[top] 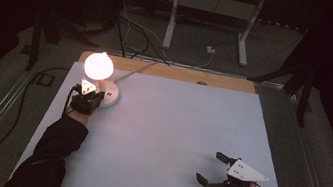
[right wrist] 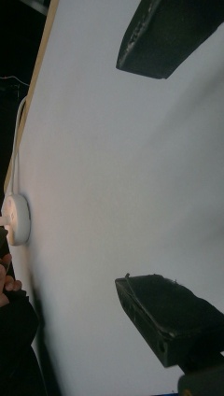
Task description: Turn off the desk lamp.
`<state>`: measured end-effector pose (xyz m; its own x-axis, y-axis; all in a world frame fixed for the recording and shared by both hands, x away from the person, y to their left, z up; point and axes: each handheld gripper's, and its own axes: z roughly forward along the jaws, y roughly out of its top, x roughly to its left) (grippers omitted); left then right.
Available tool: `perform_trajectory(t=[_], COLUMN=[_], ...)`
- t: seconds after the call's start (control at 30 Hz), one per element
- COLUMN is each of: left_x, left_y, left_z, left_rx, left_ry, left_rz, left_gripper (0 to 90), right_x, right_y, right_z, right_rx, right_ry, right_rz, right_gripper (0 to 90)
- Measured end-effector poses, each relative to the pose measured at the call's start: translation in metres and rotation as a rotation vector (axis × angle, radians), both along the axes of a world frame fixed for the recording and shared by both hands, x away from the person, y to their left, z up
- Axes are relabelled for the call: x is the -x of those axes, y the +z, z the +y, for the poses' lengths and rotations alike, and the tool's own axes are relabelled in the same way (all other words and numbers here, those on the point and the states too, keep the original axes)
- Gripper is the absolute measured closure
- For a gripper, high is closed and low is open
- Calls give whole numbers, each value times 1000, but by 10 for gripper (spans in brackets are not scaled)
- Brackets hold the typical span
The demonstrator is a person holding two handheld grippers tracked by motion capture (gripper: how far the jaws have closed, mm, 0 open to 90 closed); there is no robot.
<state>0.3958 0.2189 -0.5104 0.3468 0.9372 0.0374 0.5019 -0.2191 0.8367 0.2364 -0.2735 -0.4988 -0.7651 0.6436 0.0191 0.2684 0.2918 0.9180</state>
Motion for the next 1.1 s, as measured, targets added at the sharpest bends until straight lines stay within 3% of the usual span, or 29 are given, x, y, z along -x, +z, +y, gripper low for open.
perform_trajectory(t=[0.73, 0.87, 1.03, 1.1], left_x=[-2, -2, 0, -1], left_y=[-5, -7, -8, -7], left_z=[-4, 1, -3, -2], left_rx=[-42, -16, -61, -58], left_ry=[-7, -6, -11, -13], left_rz=[14, 16, -3, 8], left_gripper=[900, 900, 900, 900], right_x=[0, 0, 0, 0], right_y=[0, 0, 0, 0], right_z=[0, 0, 0, 1], right_rx=[4, 6, 8, 10], right_ry=[1, 1, 0, 1], right_rz=[-1, -2, 0, 0], right_gripper=[0, 0, 0, 0])
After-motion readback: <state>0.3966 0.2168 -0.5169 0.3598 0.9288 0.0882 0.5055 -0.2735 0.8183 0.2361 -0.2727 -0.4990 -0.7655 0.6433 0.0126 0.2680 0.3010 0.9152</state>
